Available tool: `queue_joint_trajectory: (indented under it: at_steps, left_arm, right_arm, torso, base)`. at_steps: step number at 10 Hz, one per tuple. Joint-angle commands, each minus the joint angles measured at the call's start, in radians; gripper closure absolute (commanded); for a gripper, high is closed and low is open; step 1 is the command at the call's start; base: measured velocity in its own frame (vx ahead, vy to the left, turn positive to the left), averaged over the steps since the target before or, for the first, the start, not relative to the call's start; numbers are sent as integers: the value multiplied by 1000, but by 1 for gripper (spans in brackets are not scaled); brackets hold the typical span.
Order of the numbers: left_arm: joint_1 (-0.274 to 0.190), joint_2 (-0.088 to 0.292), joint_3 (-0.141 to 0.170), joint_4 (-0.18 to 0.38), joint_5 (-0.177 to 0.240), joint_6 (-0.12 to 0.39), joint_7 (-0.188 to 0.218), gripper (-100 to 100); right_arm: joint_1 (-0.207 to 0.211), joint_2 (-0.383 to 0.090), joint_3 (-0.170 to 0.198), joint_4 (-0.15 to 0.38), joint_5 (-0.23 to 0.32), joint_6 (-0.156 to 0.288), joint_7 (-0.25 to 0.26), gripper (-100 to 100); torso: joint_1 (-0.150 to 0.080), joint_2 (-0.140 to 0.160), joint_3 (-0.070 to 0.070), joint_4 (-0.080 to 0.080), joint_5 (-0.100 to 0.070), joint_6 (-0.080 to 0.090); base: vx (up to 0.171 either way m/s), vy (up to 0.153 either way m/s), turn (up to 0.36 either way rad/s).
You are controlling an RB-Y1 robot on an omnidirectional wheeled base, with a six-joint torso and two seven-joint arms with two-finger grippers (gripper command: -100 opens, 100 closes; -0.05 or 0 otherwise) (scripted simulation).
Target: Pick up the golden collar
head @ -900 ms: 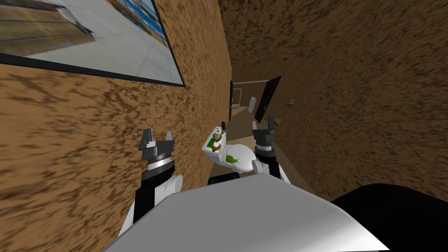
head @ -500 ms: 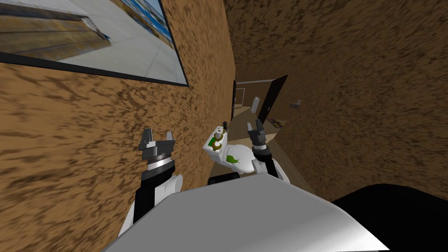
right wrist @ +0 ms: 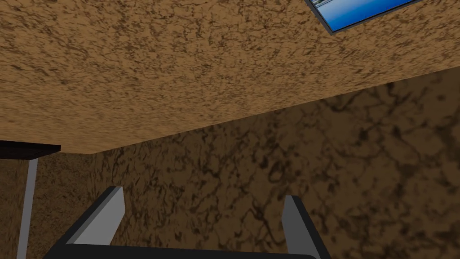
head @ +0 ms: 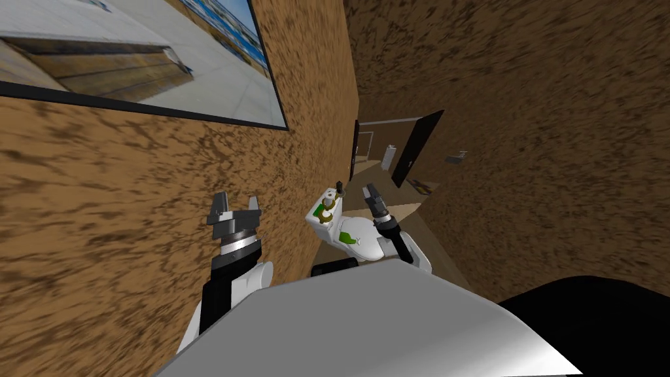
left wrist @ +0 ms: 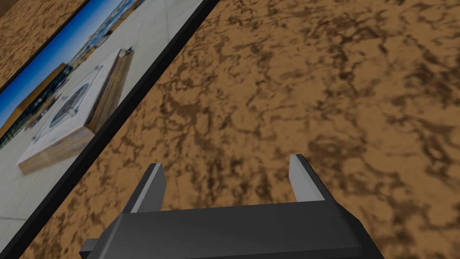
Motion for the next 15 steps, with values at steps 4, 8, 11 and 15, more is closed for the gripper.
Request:
queue_joint_trajectory:
  at_steps: [4,8,11,15]
  left_arm:
    - [0,0,0,0,0,0,0,0]
    - [0,0,0,0,0,0,0,0]
    - [0,0,0,0,0,0,0,0]
    - [0,0,0,0,0,0,0,0]
  right_arm:
    - [-55,-99,17,104,103,21,42,-100]
    - [-111,-184,27,186,196,42,77,-100]
    - [-140,-228,32,256,246,53,97,-100]
    - [-199,-317,41,360,349,73,138,-100]
  torso:
    - [0,0,0,0,0,0]
    - [2,-1,0,0,0,1]
    - [0,0,0,0,0,0]
    - [0,1,0,0,0,0]
  base:
    - [-26,-51,186]
    - [-25,-29,144]
    - [-35,-41,169]
    - [-44,-36,200]
